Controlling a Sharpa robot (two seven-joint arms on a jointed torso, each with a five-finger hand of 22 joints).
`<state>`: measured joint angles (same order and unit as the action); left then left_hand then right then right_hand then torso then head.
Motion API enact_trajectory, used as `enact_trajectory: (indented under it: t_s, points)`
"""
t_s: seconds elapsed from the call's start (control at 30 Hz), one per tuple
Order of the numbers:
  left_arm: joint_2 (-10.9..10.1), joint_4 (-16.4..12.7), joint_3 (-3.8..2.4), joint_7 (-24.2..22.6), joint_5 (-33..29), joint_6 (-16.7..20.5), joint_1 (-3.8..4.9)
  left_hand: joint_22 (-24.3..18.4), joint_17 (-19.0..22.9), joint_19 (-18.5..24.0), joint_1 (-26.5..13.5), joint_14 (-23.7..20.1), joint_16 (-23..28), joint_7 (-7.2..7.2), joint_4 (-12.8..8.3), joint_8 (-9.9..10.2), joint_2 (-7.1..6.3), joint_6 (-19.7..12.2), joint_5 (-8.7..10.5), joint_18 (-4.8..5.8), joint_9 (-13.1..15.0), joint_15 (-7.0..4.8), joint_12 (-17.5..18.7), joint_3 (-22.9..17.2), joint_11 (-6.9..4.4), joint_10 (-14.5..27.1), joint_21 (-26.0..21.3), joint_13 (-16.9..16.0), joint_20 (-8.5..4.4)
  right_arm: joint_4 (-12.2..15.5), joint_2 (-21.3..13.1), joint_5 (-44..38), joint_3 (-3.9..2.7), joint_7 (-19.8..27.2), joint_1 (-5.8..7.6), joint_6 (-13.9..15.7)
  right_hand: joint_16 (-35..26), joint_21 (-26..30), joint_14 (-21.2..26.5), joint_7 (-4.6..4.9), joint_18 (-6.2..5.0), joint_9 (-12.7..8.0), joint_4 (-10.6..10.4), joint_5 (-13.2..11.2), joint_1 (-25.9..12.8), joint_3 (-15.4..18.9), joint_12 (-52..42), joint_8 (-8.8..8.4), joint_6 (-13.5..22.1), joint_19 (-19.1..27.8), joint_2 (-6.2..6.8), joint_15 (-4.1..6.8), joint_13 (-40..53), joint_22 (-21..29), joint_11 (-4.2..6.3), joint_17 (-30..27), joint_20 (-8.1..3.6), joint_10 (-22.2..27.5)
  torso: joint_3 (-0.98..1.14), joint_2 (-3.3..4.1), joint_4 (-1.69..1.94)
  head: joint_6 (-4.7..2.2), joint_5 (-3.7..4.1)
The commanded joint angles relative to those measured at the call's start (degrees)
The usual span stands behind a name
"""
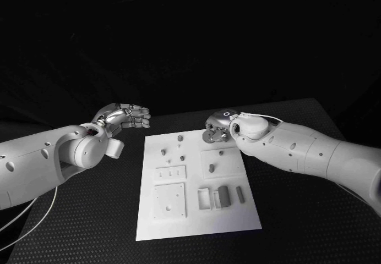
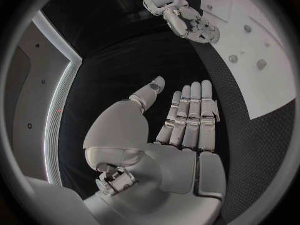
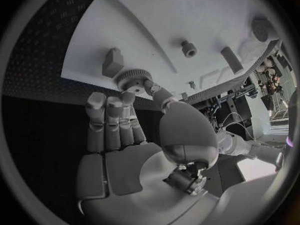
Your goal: Assemble the parts on the task board
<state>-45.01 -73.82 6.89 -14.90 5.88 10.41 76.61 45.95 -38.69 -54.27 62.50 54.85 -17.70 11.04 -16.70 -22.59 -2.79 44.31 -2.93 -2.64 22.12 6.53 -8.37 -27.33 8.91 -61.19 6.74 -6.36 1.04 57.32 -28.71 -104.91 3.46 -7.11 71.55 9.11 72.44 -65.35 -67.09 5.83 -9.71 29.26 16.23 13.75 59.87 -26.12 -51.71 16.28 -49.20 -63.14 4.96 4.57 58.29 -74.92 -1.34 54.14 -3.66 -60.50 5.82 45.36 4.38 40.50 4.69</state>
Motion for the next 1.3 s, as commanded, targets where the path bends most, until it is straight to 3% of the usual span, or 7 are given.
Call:
enact_trajectory:
  t_s: [0.03, 0.47, 0.83, 1.3]
  points:
    - [0.1, -0.1, -0.04, -0.3, 0.2, -0.1, 0.04, 0.0, -0.1, -0.2, -0.5, 0.1, 0.4, 0.37, 0.0, 0.2, -0.04, 0.0, -0.01, -0.74, -0.1, 0.51, 0.3, 0.4, 0.14, -0.1, -0.3, 0.1, 0.28, -0.7, -0.3, -1.1, 0.99, -0.7, -1.48, -6.4, 0.1, -0.1, 0.3, 1.90, -5.29, 0.2, 0.4, 0.3, 1.2, -0.1, -0.3, 0.42, -2.7, 0.4, -0.97, 0.15, -0.1, -1.0, 0.01, 0.1, -0.08, 0.1, 0.01, -0.01, 3.57, 0.01, 0.01]
    - [0.0, -0.1, -0.04, -0.2, 0.2, 0.2, 0.04, 0.0, -0.1, -0.3, -0.6, 0.1, 0.4, 0.37, 0.1, 0.2, -0.01, 0.0, -0.02, -0.74, -0.1, 0.52, 0.4, 0.5, 0.15, -0.1, -0.3, 0.1, 0.28, 1.5, -0.8, -2.4, 0.93, -1.5, -1.47, -1.8, 0.3, -0.5, -0.1, 1.48, -5.29, 0.7, 0.5, 0.2, 2.5, 0.5, -0.7, 0.92, -3.8, 0.3, -1.29, 0.52, -0.4, -1.1, 0.41, 0.2, -0.19, -0.2, -0.05, 0.00, 3.63, -0.09, 0.01]
    - [-0.5, -0.4, -0.04, -0.3, 0.2, 0.5, 0.04, 0.0, -0.2, -0.3, -0.6, 0.1, 0.4, 0.38, 0.1, 0.2, 0.00, 0.0, -0.02, -0.74, -0.1, 0.51, 0.4, 0.5, 0.15, -0.1, -0.3, 0.1, 0.28, 3.9, -2.0, -3.6, -0.22, -2.4, -1.40, 0.6, 0.3, -0.7, -0.2, 1.44, -5.29, 0.7, 0.5, 0.3, 3.1, 0.7, -0.7, 0.83, -3.8, 0.2, -0.95, 0.58, -0.5, -1.2, 0.46, 0.2, -0.27, -0.4, -0.03, 0.02, 3.54, -0.26, -0.27]
    - [-0.8, -0.6, -0.04, -0.4, 0.3, 0.6, 0.04, 0.0, -0.2, -0.3, -0.6, 0.1, 0.5, 0.37, 0.0, 0.2, -0.04, 0.0, -0.02, -0.75, -0.1, 0.51, 0.4, 0.5, 0.15, -0.1, -0.4, 0.1, 0.27, 10.0, -3.3, -6.2, -1.38, -3.8, -0.82, 5.2, 0.4, -0.9, -0.5, 1.38, -5.29, 0.7, 0.5, 0.3, 3.7, 1.0, -0.9, 0.79, -3.9, 0.1, -0.42, 0.65, -0.6, -1.1, 0.52, 0.2, -0.36, -0.6, 0.03, -0.01, 3.48, -0.52, -0.40]
